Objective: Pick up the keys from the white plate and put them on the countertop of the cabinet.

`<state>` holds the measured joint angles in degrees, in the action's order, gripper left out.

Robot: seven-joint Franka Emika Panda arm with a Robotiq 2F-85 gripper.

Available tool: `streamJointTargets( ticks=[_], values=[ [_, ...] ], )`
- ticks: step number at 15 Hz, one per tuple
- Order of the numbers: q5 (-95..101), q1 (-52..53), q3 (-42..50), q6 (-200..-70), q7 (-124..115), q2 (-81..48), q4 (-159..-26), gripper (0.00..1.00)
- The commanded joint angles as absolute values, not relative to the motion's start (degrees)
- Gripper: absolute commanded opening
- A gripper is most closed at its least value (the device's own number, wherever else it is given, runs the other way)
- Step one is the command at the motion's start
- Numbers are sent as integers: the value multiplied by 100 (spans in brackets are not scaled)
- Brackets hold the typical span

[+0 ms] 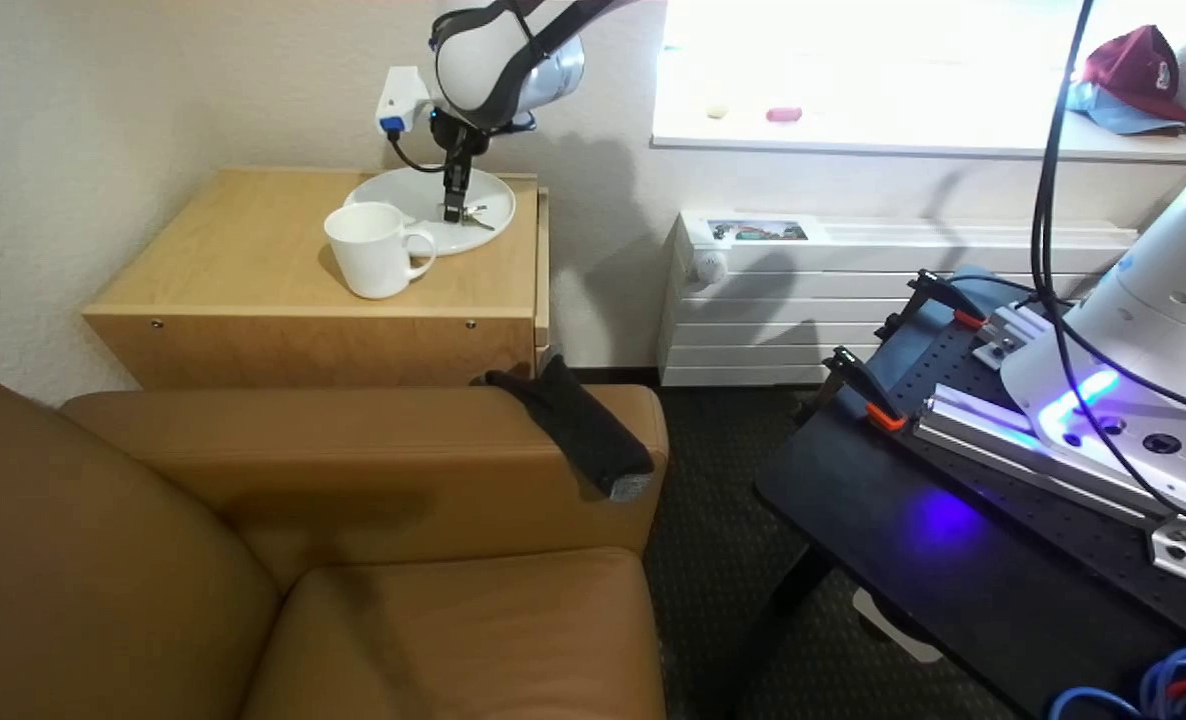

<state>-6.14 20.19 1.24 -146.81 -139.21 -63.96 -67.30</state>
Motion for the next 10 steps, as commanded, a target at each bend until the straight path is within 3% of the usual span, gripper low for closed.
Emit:
streamJointTargets(
  ticks=[1,10],
  values=[
    [-525,2030,174,-14554,-13850,-5981,-6909,3],
    [-661,1721,-250,-13026,-12977,-4138,-8206,3]
  ],
)
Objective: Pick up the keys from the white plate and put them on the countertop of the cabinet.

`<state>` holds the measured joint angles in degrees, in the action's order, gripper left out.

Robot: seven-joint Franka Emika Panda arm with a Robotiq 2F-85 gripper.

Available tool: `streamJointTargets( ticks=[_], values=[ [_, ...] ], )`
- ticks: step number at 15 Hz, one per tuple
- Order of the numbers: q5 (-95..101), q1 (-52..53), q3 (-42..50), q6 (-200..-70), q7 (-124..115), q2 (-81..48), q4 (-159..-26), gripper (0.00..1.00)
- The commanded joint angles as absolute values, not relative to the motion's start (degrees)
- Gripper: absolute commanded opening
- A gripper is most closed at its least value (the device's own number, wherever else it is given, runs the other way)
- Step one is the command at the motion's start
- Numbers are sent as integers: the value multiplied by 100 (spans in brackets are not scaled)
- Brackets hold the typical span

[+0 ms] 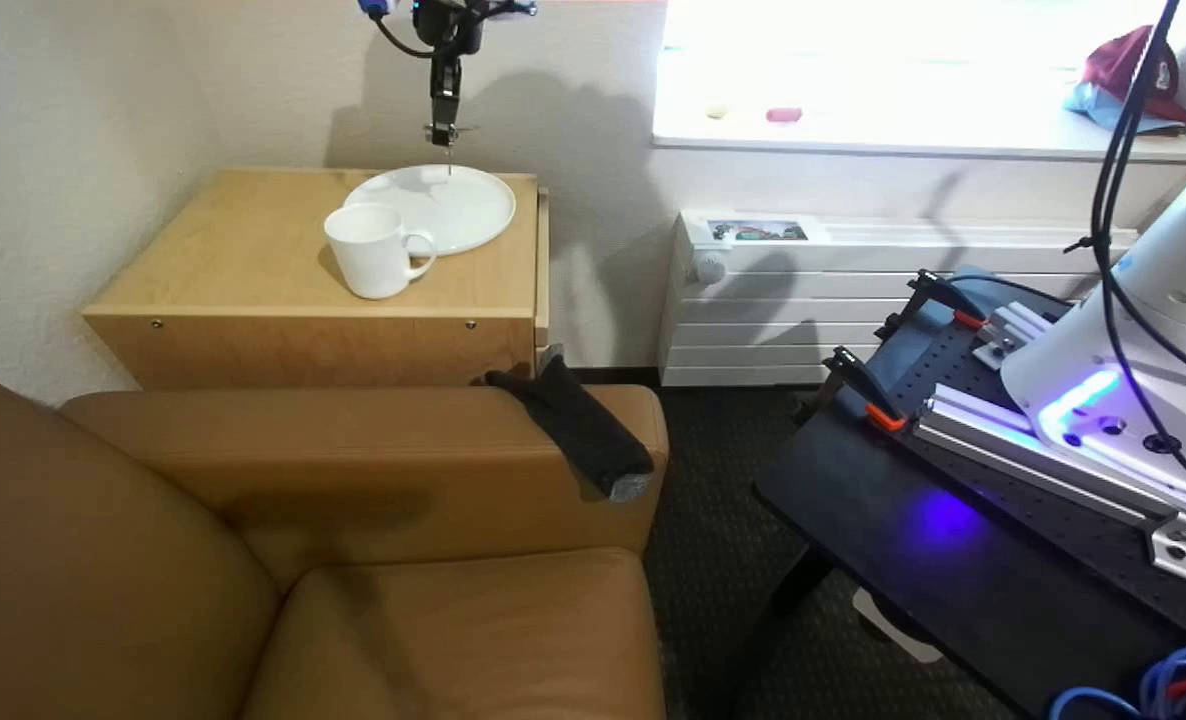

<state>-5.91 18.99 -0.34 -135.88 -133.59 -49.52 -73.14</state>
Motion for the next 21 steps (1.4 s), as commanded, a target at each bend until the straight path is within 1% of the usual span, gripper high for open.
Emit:
streamJointTargets(
  ticks=[1,4,8,10,15,19,21],
  values=[
    [-661,1714,-269,-12827,-12911,-3973,-8358,3],
    [-670,1709,-332,-12303,-12740,-3618,-8796,3],
    [-698,1723,-407,-12256,-12565,-3441,-9353,3],
    [-738,1714,-487,-12677,-12338,-3451,-9640,3],
    [-917,1760,-634,-13221,-12102,-3754,-9851,3],
    [-811,1892,-617,-14129,-12026,-4159,-9818,3],
    [-549,2096,-443,-14674,-12036,-4468,-9694,3]
  ],
)
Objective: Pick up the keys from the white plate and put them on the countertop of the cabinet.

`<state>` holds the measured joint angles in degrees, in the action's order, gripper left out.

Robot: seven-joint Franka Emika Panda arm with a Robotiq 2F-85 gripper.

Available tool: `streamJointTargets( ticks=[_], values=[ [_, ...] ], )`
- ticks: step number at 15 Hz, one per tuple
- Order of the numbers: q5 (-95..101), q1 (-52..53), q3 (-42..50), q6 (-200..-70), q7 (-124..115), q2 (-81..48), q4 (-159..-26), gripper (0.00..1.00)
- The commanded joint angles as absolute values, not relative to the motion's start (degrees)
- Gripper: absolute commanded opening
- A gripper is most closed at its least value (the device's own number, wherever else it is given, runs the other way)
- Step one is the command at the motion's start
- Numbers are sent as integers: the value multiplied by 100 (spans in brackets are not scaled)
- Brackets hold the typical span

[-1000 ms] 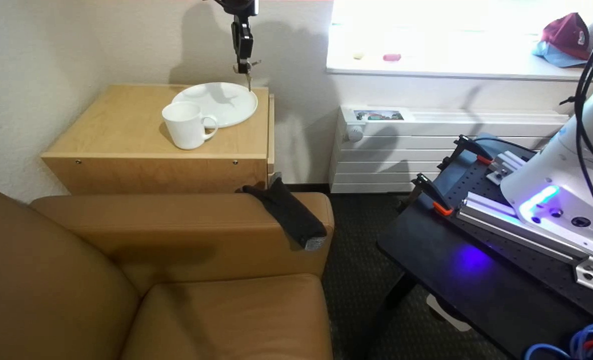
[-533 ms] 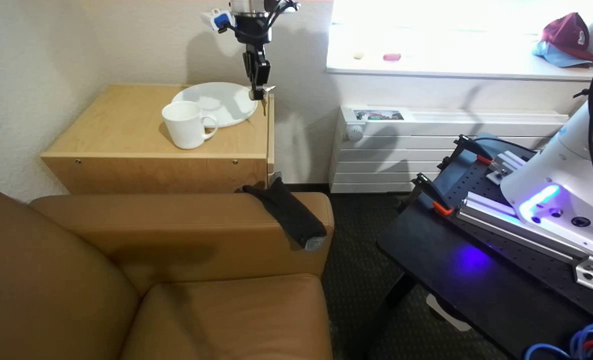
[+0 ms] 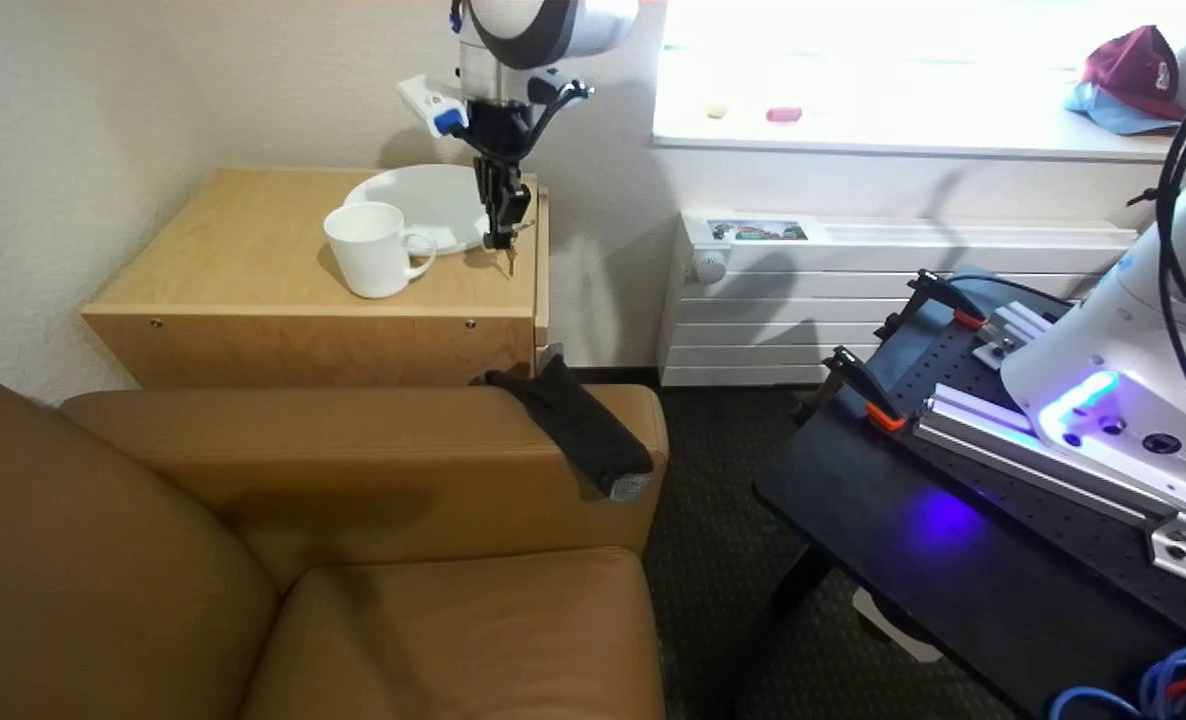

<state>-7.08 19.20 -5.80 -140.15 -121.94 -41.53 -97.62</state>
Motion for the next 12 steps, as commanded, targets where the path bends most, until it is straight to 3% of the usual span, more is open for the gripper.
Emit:
streamJointTargets(
  ticks=[1,6,10,12],
  values=[
    [-468,2169,-377,-14914,-12049,-4619,-9628,3],
    [-486,2387,-251,-15823,-12109,-5162,-9350,3],
    [-613,2478,-251,-15760,-12181,-5258,-9147,3],
    [-630,2494,-213,-15508,-12247,-5157,-9186,34]
  ],
)
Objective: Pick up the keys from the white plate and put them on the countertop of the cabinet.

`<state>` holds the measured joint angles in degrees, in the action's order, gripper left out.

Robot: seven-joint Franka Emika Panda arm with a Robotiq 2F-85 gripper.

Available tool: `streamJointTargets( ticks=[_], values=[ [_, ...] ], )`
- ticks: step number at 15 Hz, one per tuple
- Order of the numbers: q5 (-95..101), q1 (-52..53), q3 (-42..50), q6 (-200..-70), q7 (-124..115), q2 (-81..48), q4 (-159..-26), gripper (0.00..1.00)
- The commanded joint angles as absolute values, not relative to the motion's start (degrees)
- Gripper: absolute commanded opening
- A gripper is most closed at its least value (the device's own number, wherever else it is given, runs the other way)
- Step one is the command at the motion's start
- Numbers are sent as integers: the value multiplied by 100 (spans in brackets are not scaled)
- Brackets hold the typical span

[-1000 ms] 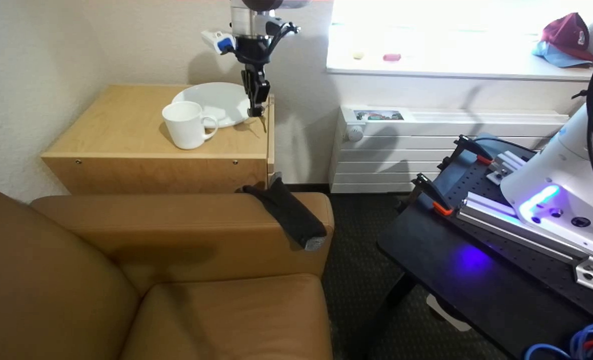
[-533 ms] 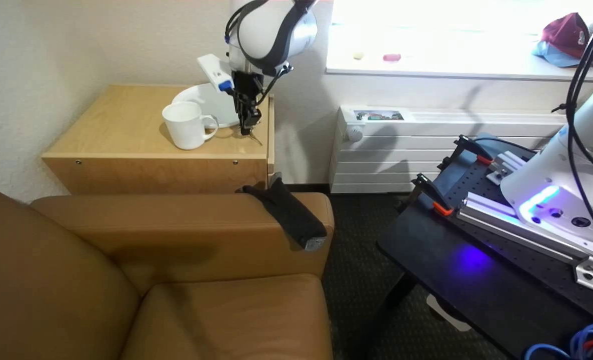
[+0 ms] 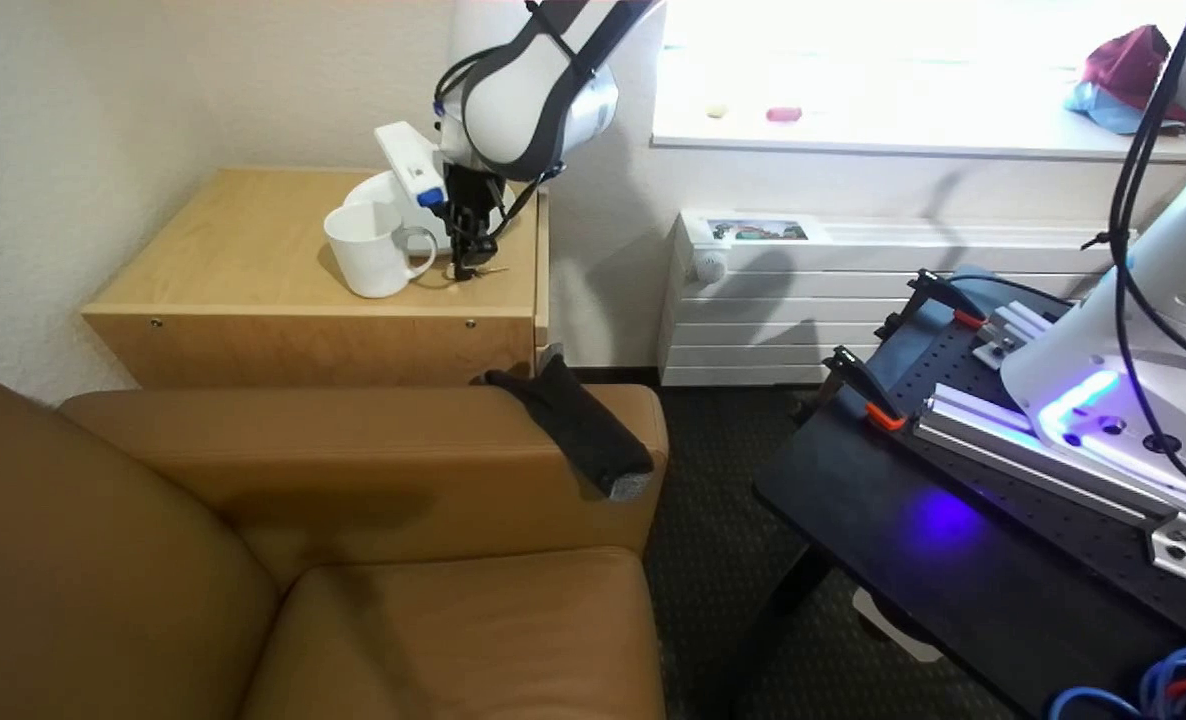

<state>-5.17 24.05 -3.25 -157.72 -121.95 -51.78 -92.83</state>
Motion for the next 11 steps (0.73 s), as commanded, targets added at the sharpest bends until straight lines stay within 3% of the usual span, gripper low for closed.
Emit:
streamJointTargets(
  ticks=[1,8,11],
  values=[
    [-598,2573,-107,-15195,-12400,-5087,-9175,45],
    [-436,2475,-120,-13700,-12637,-4302,-9227,94],
    [-690,2104,-417,-13944,-12191,-3414,-9800,100]
  ],
)
